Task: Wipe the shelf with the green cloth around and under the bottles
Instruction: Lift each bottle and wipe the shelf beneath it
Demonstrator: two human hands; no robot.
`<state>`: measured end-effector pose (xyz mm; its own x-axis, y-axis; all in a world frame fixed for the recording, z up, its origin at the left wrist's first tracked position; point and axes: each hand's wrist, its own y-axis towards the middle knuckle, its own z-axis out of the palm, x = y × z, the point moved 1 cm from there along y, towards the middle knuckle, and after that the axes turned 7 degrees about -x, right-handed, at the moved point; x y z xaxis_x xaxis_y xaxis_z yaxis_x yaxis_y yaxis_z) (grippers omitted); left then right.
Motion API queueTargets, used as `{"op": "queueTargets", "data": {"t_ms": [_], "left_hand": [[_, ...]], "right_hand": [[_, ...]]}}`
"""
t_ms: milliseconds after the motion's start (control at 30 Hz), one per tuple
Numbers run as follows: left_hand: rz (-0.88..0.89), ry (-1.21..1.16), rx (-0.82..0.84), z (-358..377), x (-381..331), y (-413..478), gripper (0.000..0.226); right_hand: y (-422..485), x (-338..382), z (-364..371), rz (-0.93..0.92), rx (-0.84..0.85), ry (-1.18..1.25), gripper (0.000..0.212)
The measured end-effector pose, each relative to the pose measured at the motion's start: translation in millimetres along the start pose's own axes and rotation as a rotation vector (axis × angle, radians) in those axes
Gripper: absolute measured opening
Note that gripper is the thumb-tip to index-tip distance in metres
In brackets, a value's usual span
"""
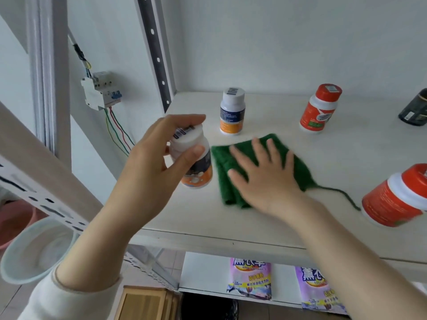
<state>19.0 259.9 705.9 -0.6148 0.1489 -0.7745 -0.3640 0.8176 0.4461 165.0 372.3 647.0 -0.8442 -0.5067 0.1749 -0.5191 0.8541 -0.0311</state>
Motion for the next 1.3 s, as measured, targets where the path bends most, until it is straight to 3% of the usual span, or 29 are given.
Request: {"op": "queueTargets", "data": {"t_ms": [100,167,400,467,633,700,767,900,1000,1300], "left_hand": [[-0.003,-0.018,-0.011,-3.0,4.9,-3.8,0.027],[-0.005,-0.018,0.016,1.8,6.3,-7.0,0.023],[0.046,-0.021,0.097,25.2,-0.6,-15.5,0.028],[0.036,-0.014,0.08,24.6,0.0,-16.3,0.028],[0.001,0.0,0.018,12.6,5.7,-12.2,0.032],[0.002,0.011,0.032,12.7,7.4,-10.3,0.031],[0.031,0.026,0.065,18.5,6.0,-10.5,0.027],[0.098,0.019,0.074,29.9,2.2,-14.5,0.031],[0.106,-0.006,0.087,35.8,2.5,-18.3,0.03],[0.136,-0.122,0.16,27.7,0.7,-5.4,0.05]], "right_hand": [[-55.7,30.0,11.5,-0.276,-0.14,0.059,0.065],[-73.4,27.4,7.6,-0.318,-0.127,0.109,0.068],[-2.9,-29.8,-8.8,0.075,-0.011,0.011,0.049],[7.6,-28.0,-10.3,0.097,0.028,-0.012,0.051],[-62.0,5.8,2.0,-0.264,-0.036,-0.004,0.064],[-88.8,8.2,5.8,-0.362,-0.115,-0.029,0.054],[-95.4,1.0,4.2,-0.323,-0.11,-0.029,0.046],[-68.7,-17.9,-3.6,-0.128,-0.12,-0.026,0.067],[-37.2,-26.5,-8.9,0.056,-0.021,-0.018,0.05],[-30.2,-29.0,-19.6,0.0,0.074,-0.035,0.057]]}}
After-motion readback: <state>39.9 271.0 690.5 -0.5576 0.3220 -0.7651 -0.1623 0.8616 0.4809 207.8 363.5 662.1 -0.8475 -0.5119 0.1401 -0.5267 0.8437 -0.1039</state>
